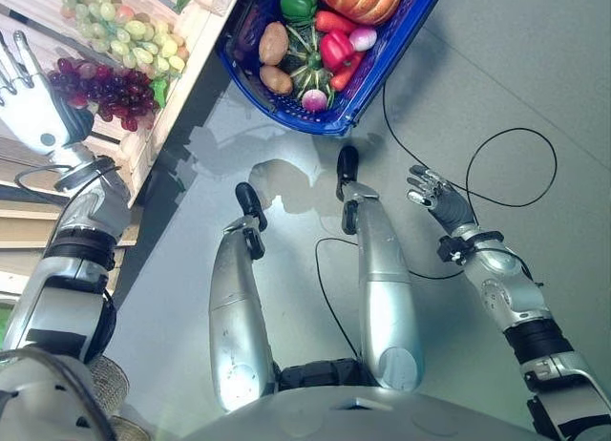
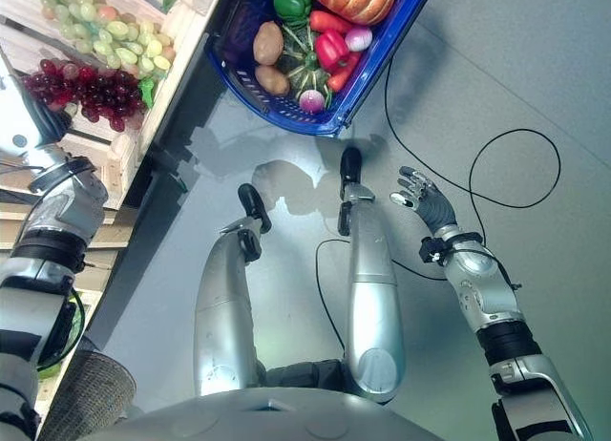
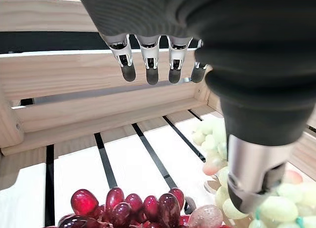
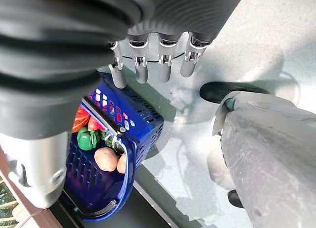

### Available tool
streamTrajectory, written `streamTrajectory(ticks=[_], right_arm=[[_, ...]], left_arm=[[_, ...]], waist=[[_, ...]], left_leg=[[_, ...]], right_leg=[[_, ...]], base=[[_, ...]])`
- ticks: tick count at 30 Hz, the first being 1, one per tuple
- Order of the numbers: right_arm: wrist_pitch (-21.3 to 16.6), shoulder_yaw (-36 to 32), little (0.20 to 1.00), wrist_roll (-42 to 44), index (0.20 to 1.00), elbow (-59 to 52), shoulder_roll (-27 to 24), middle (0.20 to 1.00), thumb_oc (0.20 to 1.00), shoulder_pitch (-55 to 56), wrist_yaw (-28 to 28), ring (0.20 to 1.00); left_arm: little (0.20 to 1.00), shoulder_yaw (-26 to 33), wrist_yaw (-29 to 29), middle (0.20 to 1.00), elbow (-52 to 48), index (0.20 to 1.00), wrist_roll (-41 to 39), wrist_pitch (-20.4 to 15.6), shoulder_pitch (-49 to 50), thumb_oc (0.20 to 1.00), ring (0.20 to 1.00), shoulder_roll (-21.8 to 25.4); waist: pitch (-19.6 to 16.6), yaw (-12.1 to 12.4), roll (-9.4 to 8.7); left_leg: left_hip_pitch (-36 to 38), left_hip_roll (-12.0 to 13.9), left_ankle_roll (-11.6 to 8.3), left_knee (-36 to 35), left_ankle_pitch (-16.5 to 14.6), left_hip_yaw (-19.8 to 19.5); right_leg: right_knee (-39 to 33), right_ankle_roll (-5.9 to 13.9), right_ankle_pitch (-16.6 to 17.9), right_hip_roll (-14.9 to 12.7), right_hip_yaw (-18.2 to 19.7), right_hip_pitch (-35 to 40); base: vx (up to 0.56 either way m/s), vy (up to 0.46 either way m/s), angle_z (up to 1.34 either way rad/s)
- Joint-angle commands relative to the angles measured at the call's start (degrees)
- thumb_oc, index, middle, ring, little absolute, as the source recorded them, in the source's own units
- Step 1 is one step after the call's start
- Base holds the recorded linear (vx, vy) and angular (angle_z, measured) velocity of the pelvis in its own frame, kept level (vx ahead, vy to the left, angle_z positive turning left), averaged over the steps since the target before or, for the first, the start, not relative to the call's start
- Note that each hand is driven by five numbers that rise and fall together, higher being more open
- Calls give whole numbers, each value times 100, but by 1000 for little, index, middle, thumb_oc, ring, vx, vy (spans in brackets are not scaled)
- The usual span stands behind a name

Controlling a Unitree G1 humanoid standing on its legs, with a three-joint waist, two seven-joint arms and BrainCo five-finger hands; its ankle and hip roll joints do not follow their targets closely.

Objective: Pick up fruits and vegetables into the basket

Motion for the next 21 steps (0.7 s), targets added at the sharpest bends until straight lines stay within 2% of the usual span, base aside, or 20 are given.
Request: streamTrajectory(ticks=[1,3,9,18,21], right_arm=[[-86,-31,1000,212,1000,-446,-212,1000,1000,267,56,1000],[-70,-35,1000,203,1000,-471,-234,1000,1000,253,62,1000],[1,-29,1000,295,1000,-527,-273,1000,1000,208,104,1000],[73,-66,1000,311,1000,-626,-314,1000,1000,291,166,1000],[101,-82,1000,296,1000,-659,-337,1000,1000,304,170,1000]], left_arm=[[1000,281,-71,1000,236,1000,-142,197,52,1000,1000,420],[1000,273,-141,1000,269,1000,-216,219,26,1000,1000,430],[1000,104,-956,1000,523,1000,-867,556,-263,1000,1000,482],[1000,-11,-1468,1000,819,1000,-1422,592,-357,1000,1000,536],[1000,-43,-1647,1000,931,1000,-1547,750,-348,1000,1000,545]], waist=[[-189,-83,-25],[-189,-97,-23],[-189,-187,-11],[-189,-258,3],[-189,-273,25]], left_leg=[[-375,-2,46,202,-229,152],[-422,-8,49,219,-236,151],[-543,-18,62,265,-269,178],[-583,11,61,281,-275,243],[-573,16,55,252,-265,283]], right_leg=[[166,478,-448,116,286,-36],[174,470,-444,132,306,-89],[209,459,-441,191,385,-244],[209,462,-424,186,420,-324],[191,460,-430,174,427,-337]], base=[[11,29,-5],[11,39,-4],[9,45,-4],[2,24,0],[0,23,0]])
